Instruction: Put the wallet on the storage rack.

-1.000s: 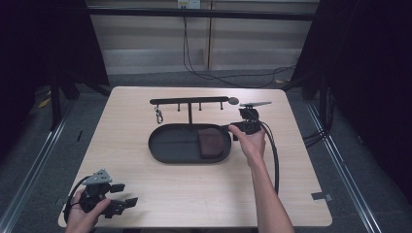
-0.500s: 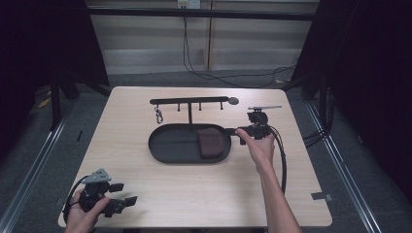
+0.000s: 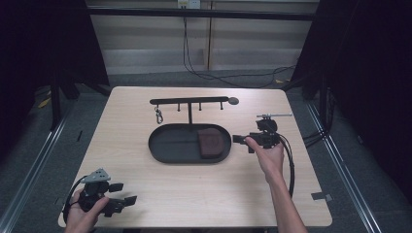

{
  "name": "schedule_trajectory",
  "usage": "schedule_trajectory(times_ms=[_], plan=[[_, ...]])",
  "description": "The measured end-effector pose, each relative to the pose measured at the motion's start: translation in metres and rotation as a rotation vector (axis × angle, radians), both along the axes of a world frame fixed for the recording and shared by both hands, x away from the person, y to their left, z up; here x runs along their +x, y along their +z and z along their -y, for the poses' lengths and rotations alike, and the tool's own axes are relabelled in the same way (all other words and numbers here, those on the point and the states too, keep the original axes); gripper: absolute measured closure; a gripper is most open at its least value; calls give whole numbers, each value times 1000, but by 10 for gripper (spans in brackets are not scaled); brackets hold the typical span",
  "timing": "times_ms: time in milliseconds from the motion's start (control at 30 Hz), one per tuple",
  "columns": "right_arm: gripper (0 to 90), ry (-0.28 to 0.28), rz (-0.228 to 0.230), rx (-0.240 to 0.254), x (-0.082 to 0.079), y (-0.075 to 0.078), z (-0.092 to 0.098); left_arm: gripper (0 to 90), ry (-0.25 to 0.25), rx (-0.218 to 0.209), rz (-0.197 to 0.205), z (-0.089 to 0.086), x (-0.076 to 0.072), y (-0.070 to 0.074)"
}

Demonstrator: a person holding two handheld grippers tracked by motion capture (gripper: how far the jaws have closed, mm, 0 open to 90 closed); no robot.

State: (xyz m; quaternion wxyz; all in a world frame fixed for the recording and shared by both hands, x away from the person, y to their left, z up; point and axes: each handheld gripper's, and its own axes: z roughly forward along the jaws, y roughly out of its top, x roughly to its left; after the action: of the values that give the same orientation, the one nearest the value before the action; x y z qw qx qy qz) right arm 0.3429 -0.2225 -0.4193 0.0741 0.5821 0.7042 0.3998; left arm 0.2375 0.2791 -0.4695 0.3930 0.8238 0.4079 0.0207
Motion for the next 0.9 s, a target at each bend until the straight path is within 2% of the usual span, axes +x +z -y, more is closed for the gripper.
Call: schedule_trajectory(times_ms=[333,467,567,833,900], plan=[[173,-8,35,-20,-30,-7,14,212,8,-21,-5,1,1,0],[171,-16,34,-25,-41,-11,20,212,16,-12,0,0,2,0],[175,-25,38,-31,-50,-13,26,212,19,-21,1,0,1,0],[186,-17,39,-51,-77,-19,29,212,16,-19,4,-1,0,1],[195,-39,61,-57,-86,-22,31,212,15,-19,3,-1,0,0]])
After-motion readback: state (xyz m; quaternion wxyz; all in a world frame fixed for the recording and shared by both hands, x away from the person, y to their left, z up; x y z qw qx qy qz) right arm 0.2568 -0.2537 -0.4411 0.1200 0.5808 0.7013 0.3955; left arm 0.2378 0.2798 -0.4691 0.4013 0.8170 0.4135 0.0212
